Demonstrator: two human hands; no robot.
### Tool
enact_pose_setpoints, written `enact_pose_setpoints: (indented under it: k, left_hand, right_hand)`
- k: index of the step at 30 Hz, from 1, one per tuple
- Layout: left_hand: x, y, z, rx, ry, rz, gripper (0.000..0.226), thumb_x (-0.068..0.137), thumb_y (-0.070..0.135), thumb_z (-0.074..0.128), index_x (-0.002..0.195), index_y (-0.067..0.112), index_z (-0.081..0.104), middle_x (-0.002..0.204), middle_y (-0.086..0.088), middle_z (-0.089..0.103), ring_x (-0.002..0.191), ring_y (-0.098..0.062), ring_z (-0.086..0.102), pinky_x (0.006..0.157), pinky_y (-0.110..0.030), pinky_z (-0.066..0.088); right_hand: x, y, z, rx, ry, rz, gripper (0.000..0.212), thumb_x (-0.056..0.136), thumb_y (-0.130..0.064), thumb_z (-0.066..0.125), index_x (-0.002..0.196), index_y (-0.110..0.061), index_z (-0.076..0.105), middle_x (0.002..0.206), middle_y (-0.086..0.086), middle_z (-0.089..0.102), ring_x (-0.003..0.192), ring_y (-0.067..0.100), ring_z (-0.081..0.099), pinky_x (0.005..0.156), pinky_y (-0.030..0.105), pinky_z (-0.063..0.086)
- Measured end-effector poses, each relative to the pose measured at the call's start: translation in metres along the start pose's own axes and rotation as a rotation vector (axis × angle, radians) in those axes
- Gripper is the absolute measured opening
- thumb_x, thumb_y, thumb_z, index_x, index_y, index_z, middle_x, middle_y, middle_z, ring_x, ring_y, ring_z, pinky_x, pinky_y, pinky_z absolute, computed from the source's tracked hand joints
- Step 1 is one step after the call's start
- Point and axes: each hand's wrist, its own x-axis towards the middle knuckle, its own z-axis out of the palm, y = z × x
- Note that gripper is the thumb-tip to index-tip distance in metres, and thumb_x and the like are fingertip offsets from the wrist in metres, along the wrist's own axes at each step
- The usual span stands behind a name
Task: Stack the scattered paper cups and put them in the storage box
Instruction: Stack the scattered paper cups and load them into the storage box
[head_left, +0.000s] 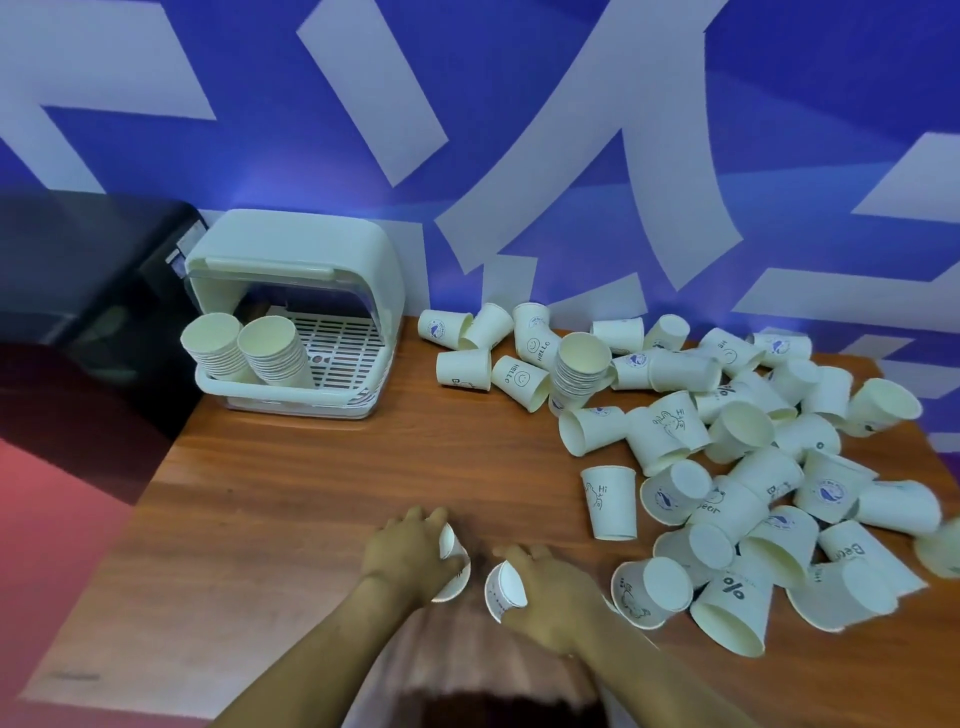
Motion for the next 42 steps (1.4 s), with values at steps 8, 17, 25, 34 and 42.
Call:
enact_pose_setpoints:
  k: [8,17,25,34,42]
  left_hand:
    - [-0.011,-0.064,-0.040,-0.350,0.091,-0.017,0.045,0.073,0.032,0.068,0.111,0.024,0.047,0.110,0.001,0.044,0.099,-0.026,0.056,0.084,-0.035,0.048]
    - [-0.009,-0.122,-0.074,-0.403,0.154,-0.021,0.048,0.069,0.038,0.071,0.095,0.023,0.033,0.097,0.000,0.052,0.086,-0.026,0.052,0.064,-0.033,0.040]
    - [0.001,-0.178,-0.094,-0.504,0.174,0.001,0.089,0.078,0.038,0.068,0.150,0.031,0.016,0.124,0.000,0.028,0.113,-0.022,0.052,0.096,-0.031,0.044]
    - [0.005,-0.252,-0.116,-0.705,0.201,0.021,0.063,0.078,0.034,0.066,0.133,0.029,0.036,0.123,-0.001,0.049,0.110,-0.021,0.053,0.090,-0.033,0.045]
    - [0.021,-0.290,-0.149,-0.763,0.227,0.119,0.089,0.069,0.056,0.051,0.146,0.048,0.009,0.137,0.009,0.034,0.130,-0.016,0.039,0.102,-0.031,0.037]
  right_hand:
    - [0.013,-0.022,-0.021,0.040,0.075,0.029,0.056,0.074,-0.033,0.061,0.126,-0.034,0.040,0.126,-0.002,0.042,0.110,0.027,0.053,0.090,0.033,0.046]
    - [0.033,-0.089,-0.046,0.265,0.235,0.021,0.042,0.077,-0.042,0.065,0.102,-0.031,0.034,0.102,-0.007,0.049,0.087,0.014,0.051,0.073,0.030,0.043]
    - [0.053,-0.147,-0.068,0.253,0.253,0.100,0.073,0.079,-0.061,0.059,0.139,-0.033,0.029,0.128,0.004,0.054,0.116,0.020,0.051,0.092,0.032,0.042]
    - [0.086,-0.217,-0.072,0.495,0.280,0.079,0.075,0.074,-0.058,0.069,0.137,-0.030,0.039,0.128,0.000,0.055,0.110,0.014,0.052,0.087,0.024,0.041]
    - [0.107,-0.265,-0.094,0.598,0.407,0.069,0.069,0.072,-0.051,0.075,0.129,-0.028,0.044,0.115,-0.006,0.059,0.098,0.008,0.058,0.063,0.012,0.045]
